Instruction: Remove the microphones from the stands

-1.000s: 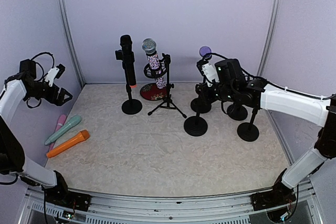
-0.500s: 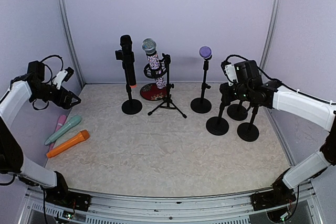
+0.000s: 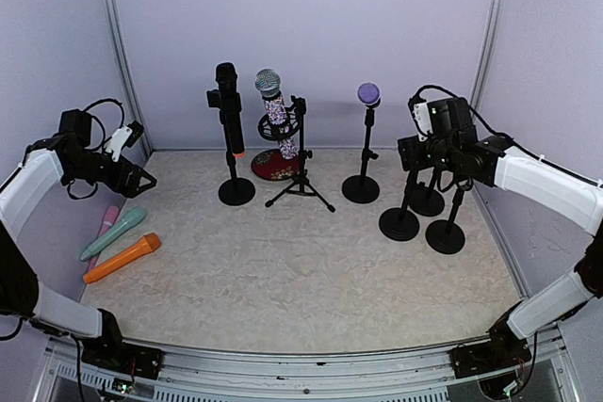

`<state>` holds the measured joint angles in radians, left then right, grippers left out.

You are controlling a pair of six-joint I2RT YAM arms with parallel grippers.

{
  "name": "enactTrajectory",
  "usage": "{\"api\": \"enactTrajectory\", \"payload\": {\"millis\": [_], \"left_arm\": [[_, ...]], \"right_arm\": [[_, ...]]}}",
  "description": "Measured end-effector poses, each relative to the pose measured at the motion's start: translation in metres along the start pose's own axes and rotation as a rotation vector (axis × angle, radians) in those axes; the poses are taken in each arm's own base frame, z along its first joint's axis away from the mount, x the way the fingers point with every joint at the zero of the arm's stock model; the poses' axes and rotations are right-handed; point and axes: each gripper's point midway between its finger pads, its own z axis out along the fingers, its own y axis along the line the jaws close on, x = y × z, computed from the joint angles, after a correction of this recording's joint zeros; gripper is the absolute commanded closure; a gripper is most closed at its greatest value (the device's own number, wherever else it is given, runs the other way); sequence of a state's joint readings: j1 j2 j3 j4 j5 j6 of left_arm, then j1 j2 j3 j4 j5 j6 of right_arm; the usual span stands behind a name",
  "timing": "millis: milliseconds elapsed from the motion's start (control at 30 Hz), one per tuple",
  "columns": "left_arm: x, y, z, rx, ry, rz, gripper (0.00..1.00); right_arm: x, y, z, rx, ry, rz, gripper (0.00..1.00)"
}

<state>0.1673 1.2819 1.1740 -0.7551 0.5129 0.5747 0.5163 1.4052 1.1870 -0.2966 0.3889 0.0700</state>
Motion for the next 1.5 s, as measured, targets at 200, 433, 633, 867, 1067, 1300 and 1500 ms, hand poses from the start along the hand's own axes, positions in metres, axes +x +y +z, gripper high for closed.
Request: {"api": "enactTrajectory", "payload": {"millis": [200,433,633,867,1067,1300,1500], "left_arm": [[-0.004,-0.002,0.001,0.006,-0.015,-0.004,0.01],[-0.007,-0.003,0.002,0.012,-0.028,-0.005,0.01],[-0.008,-0.005,0.002,0.024,-0.032,-0.003,0.01],[-0.007,-0.007,0.001,0.031,-0.030,-0.005,0.01],[-0.007,-0.008,0.002,0.037,-0.028,-0.006,0.01],[-0.006,-0.012,0.002,0.049,-0.019,-0.006,0.01],[-0.009,-0.015,0.002,0.053,-0.022,0.001,0.01]], "right_arm": [[-0.062,0.005,-0.035,-0.015,-0.156,0.044,0.02],[-0.132,0.043,-0.070,-0.097,-0.325,0.021,0.00],[-0.123,0.072,-0.040,-0.043,-0.290,-0.122,0.00],[-0.111,0.073,-0.004,0.110,-0.258,-0.250,0.00],[-0.131,0.072,0.018,0.256,-0.302,-0.301,0.09],[-0.124,0.076,0.041,0.336,-0.279,-0.358,0.22],[-0.131,0.073,0.037,0.352,-0.296,-0.338,0.40]]}}
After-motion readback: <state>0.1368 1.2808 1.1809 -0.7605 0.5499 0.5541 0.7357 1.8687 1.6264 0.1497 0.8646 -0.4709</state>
